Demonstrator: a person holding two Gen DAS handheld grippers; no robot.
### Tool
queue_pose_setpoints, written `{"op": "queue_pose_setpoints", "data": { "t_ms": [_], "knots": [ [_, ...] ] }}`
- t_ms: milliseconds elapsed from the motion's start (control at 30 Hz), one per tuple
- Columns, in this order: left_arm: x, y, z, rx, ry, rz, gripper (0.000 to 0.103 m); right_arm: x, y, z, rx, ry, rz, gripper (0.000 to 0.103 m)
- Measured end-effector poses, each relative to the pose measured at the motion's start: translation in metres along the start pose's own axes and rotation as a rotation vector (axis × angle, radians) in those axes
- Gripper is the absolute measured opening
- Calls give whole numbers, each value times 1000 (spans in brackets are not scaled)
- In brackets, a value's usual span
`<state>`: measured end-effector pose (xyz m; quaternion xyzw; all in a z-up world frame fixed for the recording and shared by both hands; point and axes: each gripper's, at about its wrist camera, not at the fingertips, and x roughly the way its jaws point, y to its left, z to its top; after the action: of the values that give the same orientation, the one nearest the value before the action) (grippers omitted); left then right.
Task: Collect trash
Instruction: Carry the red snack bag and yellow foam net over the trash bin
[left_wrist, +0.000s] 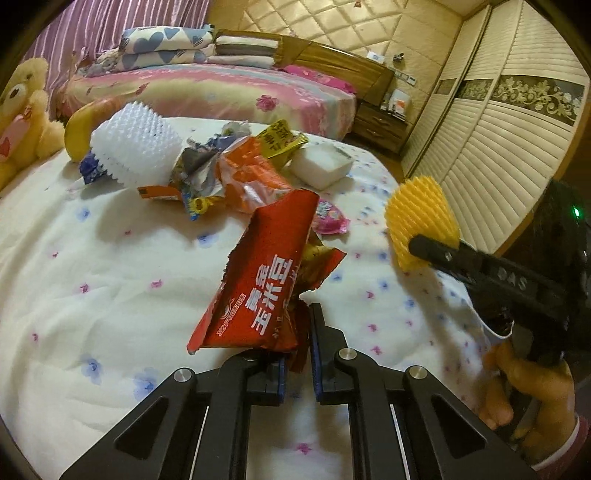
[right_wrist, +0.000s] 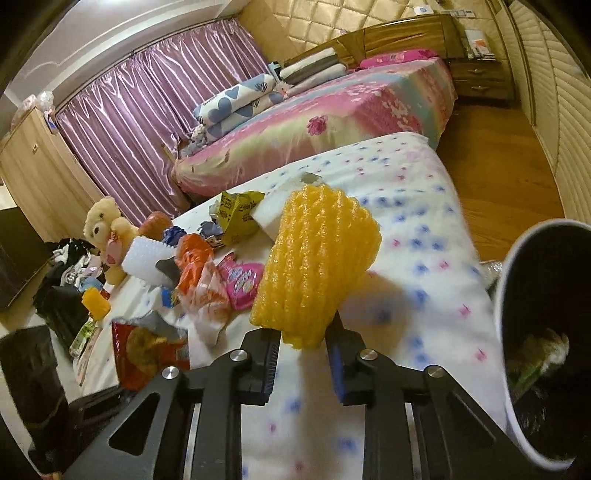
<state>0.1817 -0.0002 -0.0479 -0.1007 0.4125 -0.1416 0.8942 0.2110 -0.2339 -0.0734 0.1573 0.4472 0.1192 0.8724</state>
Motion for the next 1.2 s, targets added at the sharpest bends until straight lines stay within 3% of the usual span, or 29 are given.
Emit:
{"op": "queue_pose_setpoints", "data": {
  "t_ms": [467,1200],
  "knots": [
    [12,-43,2,78,16,-87,8,-67,-27,-39,63,-55,-54,24],
    [44,-111,6,201,66,-173,8,-130,-85,-61,161,-137,-171,24]
  ]
}}
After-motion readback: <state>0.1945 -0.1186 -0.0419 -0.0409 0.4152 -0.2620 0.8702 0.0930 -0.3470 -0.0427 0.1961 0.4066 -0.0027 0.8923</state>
